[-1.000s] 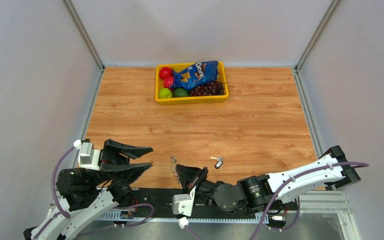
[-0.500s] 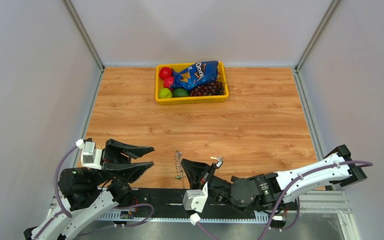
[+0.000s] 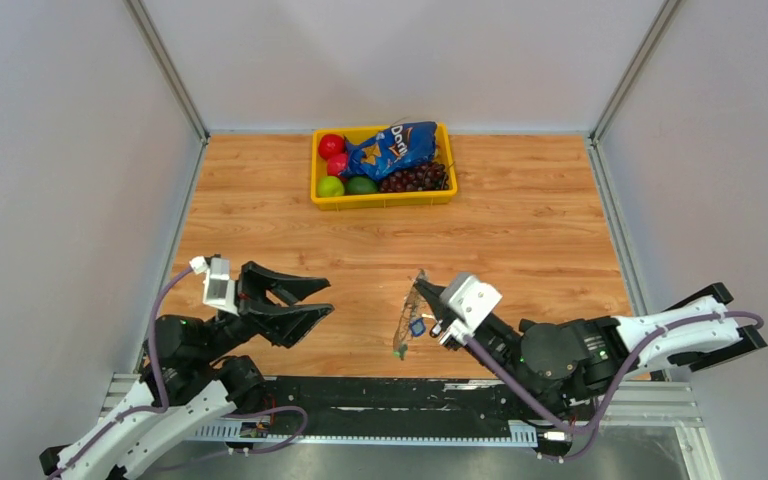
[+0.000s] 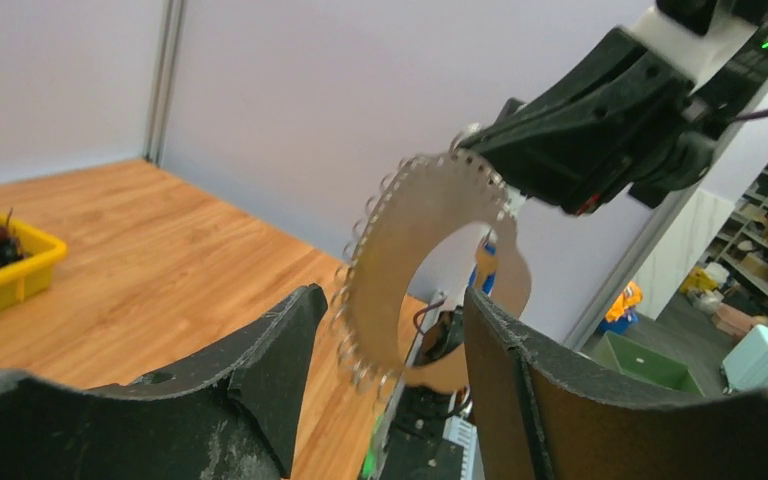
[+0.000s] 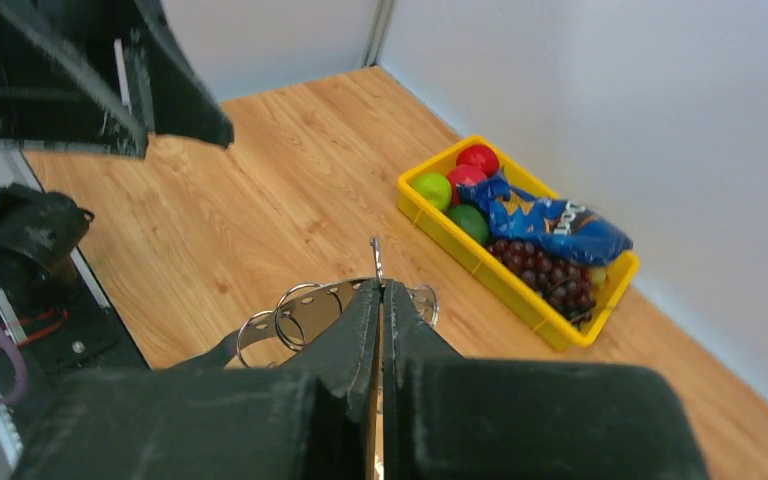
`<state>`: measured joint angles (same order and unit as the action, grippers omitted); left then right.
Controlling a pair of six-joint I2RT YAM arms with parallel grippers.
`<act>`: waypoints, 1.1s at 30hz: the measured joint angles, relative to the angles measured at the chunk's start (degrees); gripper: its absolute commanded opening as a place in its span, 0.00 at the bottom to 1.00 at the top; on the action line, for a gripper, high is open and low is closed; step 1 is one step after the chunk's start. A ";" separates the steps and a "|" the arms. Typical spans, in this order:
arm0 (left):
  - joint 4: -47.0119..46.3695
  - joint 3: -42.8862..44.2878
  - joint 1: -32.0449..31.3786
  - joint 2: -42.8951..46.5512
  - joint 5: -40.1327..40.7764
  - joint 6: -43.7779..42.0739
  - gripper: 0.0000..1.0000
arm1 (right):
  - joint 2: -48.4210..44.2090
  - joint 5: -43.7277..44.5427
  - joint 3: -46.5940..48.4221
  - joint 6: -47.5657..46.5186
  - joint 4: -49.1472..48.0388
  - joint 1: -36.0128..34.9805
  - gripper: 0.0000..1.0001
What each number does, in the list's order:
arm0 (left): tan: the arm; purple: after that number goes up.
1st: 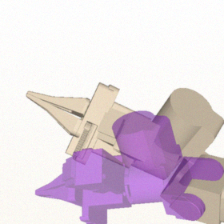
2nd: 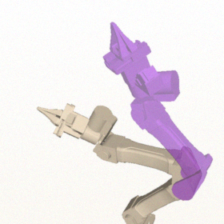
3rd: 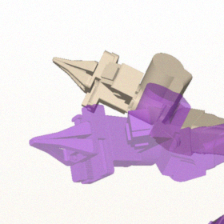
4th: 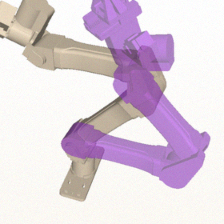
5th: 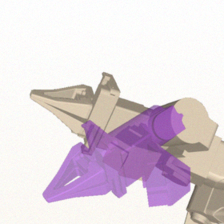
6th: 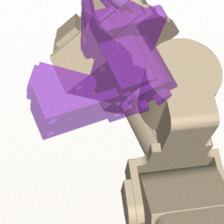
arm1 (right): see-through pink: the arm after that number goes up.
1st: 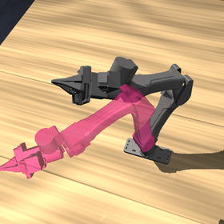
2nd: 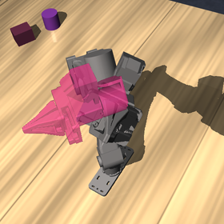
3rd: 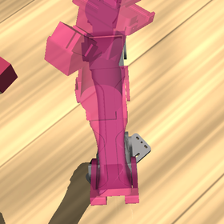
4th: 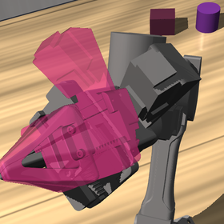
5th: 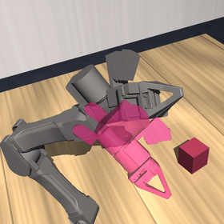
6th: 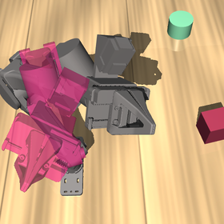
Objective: Put the keys on the keyring
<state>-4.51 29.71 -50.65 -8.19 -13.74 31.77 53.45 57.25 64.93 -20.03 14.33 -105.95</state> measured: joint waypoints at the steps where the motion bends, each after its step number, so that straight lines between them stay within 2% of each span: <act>1: 0.28 -0.09 0.00 -0.98 0.31 0.09 0.67 | -0.57 1.49 0.72 2.78 1.51 0.00 0.00; 8: 1.09 -4.72 0.00 -8.39 1.57 1.38 0.75 | -5.92 10.27 2.34 22.93 14.05 0.00 0.00; 13: 0.57 -7.52 0.00 -17.62 1.90 2.64 0.78 | -10.05 13.20 2.27 31.04 18.60 0.00 0.00; 17: -2.86 -8.37 0.00 -26.51 0.79 3.98 0.81 | -11.13 13.99 2.27 34.23 20.00 0.00 0.00; 26: -16.24 -8.26 0.00 -54.25 -6.58 5.25 0.83 | -9.31 12.72 2.97 37.44 23.28 0.00 0.00; 33: -25.86 -3.82 0.00 -72.04 -13.16 5.18 0.83 | -7.82 11.23 3.87 38.05 24.06 0.09 0.00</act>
<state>-30.37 25.89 -50.65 -80.23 -26.89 36.95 45.63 68.49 68.79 18.02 38.39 -105.86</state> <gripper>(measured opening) 0.830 0.006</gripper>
